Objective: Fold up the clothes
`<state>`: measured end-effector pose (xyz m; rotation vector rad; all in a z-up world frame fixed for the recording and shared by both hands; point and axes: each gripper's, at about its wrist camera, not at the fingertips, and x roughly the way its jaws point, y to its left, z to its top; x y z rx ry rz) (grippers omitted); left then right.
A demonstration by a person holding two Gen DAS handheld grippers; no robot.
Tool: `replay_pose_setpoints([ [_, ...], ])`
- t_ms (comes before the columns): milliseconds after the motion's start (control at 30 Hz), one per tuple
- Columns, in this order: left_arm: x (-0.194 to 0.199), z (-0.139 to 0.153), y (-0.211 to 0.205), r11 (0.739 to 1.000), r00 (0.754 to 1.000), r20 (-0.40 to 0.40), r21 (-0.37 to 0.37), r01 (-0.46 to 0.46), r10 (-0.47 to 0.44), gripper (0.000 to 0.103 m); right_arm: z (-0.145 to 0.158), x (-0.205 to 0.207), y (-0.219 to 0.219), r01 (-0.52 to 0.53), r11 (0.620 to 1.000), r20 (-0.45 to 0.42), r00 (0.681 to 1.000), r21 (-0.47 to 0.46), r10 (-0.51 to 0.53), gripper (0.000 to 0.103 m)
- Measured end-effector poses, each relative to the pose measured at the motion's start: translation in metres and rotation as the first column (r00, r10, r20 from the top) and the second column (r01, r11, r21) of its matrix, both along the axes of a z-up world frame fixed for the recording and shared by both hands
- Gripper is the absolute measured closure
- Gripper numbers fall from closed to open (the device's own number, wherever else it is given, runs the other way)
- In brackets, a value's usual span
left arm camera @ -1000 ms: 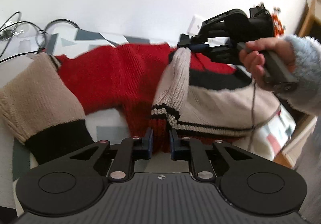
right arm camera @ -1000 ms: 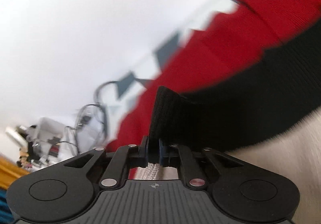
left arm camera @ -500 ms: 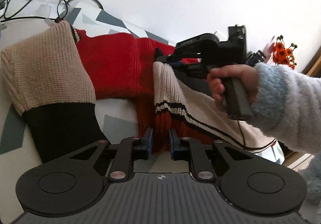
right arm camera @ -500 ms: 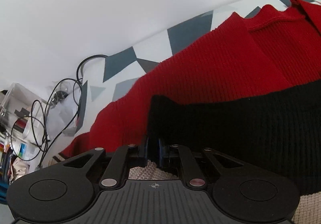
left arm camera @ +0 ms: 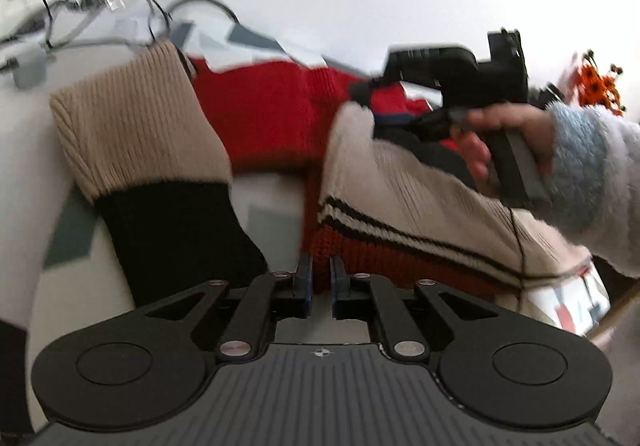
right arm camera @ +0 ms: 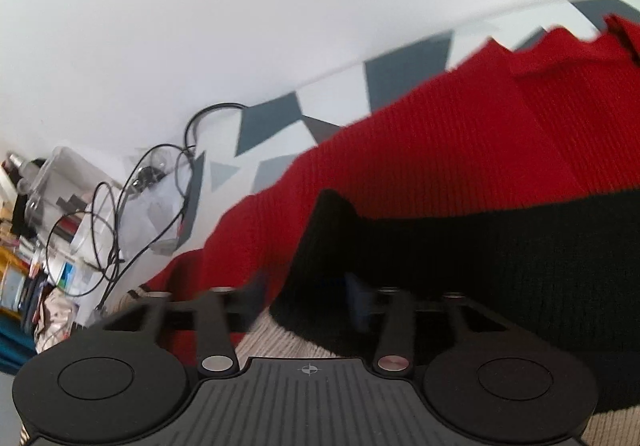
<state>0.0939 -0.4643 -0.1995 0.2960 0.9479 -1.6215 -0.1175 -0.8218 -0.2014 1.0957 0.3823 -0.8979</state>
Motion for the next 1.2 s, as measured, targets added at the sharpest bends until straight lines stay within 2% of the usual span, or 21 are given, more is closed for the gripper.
replay_pose_setpoints([
  [67, 0.0, 0.002, -0.003, 0.999, 1.0, 0.011, 0.044, -0.007, 0.006, 0.088, 0.004, -0.012, 0.008, 0.022, 1.0, 0.023, 0.999, -0.008, -0.022, 0.036],
  [133, 0.004, 0.008, -0.006, 0.999, 0.999, 0.025, 0.032, -0.027, 0.027, 0.067, 0.012, -0.031, 0.02, 0.038, 0.999, 0.041, 0.998, -0.036, -0.036, 0.035],
  [167, 0.005, 0.013, -0.009, 0.999, 0.999, 0.021, 0.012, -0.042, 0.042, 0.045, 0.016, -0.04, 0.026, 0.046, 0.998, 0.051, 0.998, -0.05, -0.044, 0.034],
  [200, 0.005, 0.019, -0.014, 0.999, 0.999, 0.006, -0.011, -0.048, 0.048, 0.034, 0.021, -0.054, 0.036, 0.056, 0.996, 0.055, 0.997, -0.073, -0.052, 0.032],
  [267, 0.007, 0.031, -0.023, 0.997, 0.998, -0.026, -0.057, -0.058, 0.057, 0.034, 0.032, -0.09, 0.06, 0.098, 0.986, 0.048, 0.995, -0.131, -0.093, 0.03],
  [367, 0.001, 0.038, -0.054, 0.998, 1.0, -0.024, -0.065, -0.018, 0.016, 0.032, 0.044, -0.149, 0.096, 0.182, 0.961, -0.009, 0.982, -0.21, -0.188, 0.03],
  [433, -0.01, 0.032, -0.074, 1.0, 1.0, 0.005, -0.018, 0.022, -0.022, 0.032, 0.049, -0.194, 0.121, 0.288, 0.92, -0.07, 0.946, -0.265, -0.316, 0.03],
  [500, -0.018, 0.024, -0.083, 0.998, 0.998, 0.023, 0.028, 0.052, -0.052, 0.032, 0.049, -0.237, 0.148, 0.424, 0.852, -0.123, 0.87, -0.307, -0.477, 0.03],
  [567, -0.025, 0.016, -0.084, 0.996, 0.997, 0.03, 0.064, 0.067, -0.069, 0.032, 0.049, -0.281, 0.174, 0.546, 0.76, -0.167, 0.762, -0.354, -0.625, 0.03],
  [600, -0.029, 0.013, -0.083, 0.994, 0.997, 0.029, 0.078, 0.071, -0.073, 0.032, 0.047, -0.301, 0.186, 0.61, 0.704, -0.179, 0.696, -0.363, -0.695, 0.03],
  [700, -0.039, 0.007, -0.08, 0.995, 0.998, 0.04, 0.084, 0.053, -0.056, 0.032, 0.034, -0.353, 0.21, 0.77, 0.562, -0.187, 0.53, -0.302, -0.827, 0.028],
  [733, -0.042, 0.005, -0.079, 0.995, 0.998, 0.044, 0.085, 0.047, -0.05, 0.032, 0.029, -0.365, 0.212, 0.802, 0.528, -0.192, 0.492, -0.278, -0.849, 0.028],
  [800, -0.05, 0.006, -0.081, 0.996, 0.998, 0.059, 0.081, 0.031, -0.035, 0.033, 0.016, -0.38, 0.21, 0.837, 0.501, -0.199, 0.464, -0.22, -0.863, 0.026],
  [867, -0.055, 0.008, -0.082, 0.997, 0.998, 0.068, 0.075, 0.01, -0.015, 0.052, 0.004, -0.382, 0.201, 0.846, 0.507, -0.2, 0.475, -0.164, -0.857, 0.026],
  [900, -0.055, 0.009, -0.081, 0.997, 0.997, 0.075, 0.077, -0.004, -0.002, 0.074, -0.003, -0.382, 0.197, 0.848, 0.512, -0.2, 0.482, -0.137, -0.853, 0.026],
  [933, -0.054, 0.011, -0.079, 0.997, 0.997, 0.082, 0.078, -0.018, 0.012, 0.081, -0.006, -0.381, 0.195, 0.849, 0.514, -0.208, 0.485, -0.121, -0.85, 0.027],
  [967, -0.054, 0.013, -0.078, 0.996, 0.996, 0.09, 0.08, -0.033, 0.026, 0.083, -0.008, -0.375, 0.196, 0.858, 0.502, -0.219, 0.471, -0.112, -0.854, 0.027],
  [1033, -0.051, 0.018, -0.072, 0.997, 0.997, 0.062, 0.071, -0.043, 0.038, 0.086, -0.005, -0.373, 0.203, 0.888, 0.453, -0.219, 0.428, -0.08, -0.877, 0.029],
  [1100, -0.05, 0.021, -0.069, 0.996, 0.997, 0.057, 0.07, -0.048, 0.044, 0.086, -0.001, -0.372, 0.214, 0.907, 0.417, -0.175, 0.402, -0.056, -0.899, 0.026],
  [1200, -0.049, 0.017, -0.069, 0.994, 0.998, 0.048, 0.091, -0.055, 0.051, 0.087, -0.006, -0.375, 0.215, 0.901, 0.434, -0.17, 0.429, 0.005, -0.887, 0.022],
])
